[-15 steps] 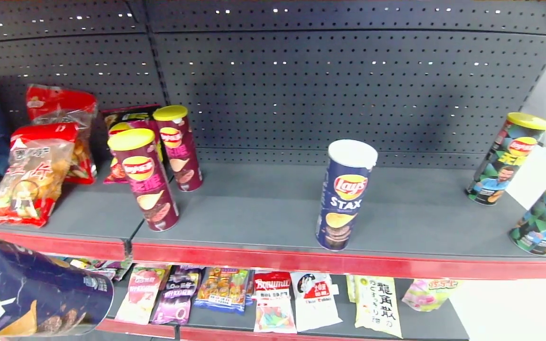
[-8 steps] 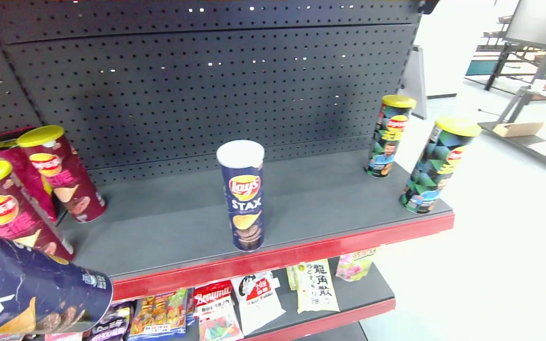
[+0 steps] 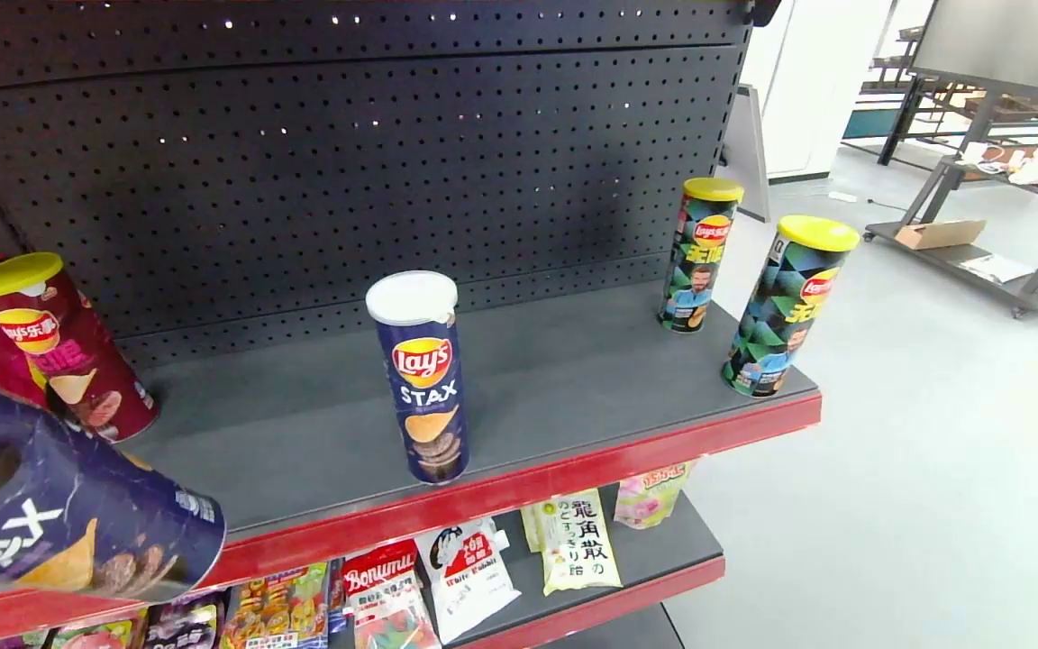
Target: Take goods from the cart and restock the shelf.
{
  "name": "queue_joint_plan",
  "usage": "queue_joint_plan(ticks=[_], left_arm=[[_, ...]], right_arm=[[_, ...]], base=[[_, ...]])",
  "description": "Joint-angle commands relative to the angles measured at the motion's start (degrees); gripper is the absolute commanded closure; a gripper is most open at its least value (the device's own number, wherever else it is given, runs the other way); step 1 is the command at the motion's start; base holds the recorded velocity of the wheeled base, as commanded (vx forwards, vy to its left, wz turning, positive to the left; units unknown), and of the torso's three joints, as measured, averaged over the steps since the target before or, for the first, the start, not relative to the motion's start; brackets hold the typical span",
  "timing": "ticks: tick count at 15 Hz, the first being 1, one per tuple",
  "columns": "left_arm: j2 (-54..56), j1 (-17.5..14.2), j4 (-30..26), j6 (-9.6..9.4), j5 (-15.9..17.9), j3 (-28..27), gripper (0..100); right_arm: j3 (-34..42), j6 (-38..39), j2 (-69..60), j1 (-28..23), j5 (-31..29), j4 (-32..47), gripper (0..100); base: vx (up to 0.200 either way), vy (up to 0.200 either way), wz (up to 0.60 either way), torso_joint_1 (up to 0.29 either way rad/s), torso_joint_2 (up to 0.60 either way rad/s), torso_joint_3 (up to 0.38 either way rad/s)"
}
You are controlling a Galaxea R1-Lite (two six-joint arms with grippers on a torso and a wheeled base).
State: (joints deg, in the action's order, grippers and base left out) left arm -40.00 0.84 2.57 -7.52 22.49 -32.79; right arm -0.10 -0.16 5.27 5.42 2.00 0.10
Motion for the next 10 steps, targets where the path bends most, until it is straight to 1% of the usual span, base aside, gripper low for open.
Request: queue_joint_plan(ticks=[1,3,4,5,6,8,9,10], left_arm=[[-10.7,0.0,4.5,0.05,0.2,-3.1,100],[-19.2,0.2,11.2,0.05,0.5,-3.8,100],[-22.0,0.3,13.6,0.05,0.6,-3.8,100],[-25.6,1.0,16.9,0.05,1.2,-4.0,100],[-27.3,1.0,18.2,0.05,1.3,-4.6,100],[-32.9,0.9,19.0,0.31,1.2,-8.3,100],[-36.5,1.2,19.3,2.07,1.2,-10.8,100],[-39.5,2.1,19.8,2.25,1.1,-12.5,100]], right_arm=[[0.0,0.0,0.2,0.0,0.0,0.0,0],[0.0,0.0,0.2,0.0,0.0,0.0,0],[0.0,0.0,0.2,0.0,0.0,0.0,0],[0.0,0.0,0.2,0.0,0.0,0.0,0],[0.0,0.0,0.2,0.0,0.0,0.0,0],[0.0,0.0,0.2,0.0,0.0,0.0,0],[0.0,0.0,0.2,0.0,0.0,0.0,0],[0.0,0.0,0.2,0.0,0.0,0.0,0]], base=[[0.000,0.000,0.00,0.000,0.00,0.000],[0.000,0.000,0.00,0.000,0.00,0.000],[0.000,0.000,0.00,0.000,0.00,0.000],[0.000,0.000,0.00,0.000,0.00,0.000],[0.000,0.000,0.00,0.000,0.00,0.000],[0.000,0.000,0.00,0.000,0.00,0.000],[0.000,0.000,0.00,0.000,0.00,0.000],[0.000,0.000,0.00,0.000,0.00,0.000]])
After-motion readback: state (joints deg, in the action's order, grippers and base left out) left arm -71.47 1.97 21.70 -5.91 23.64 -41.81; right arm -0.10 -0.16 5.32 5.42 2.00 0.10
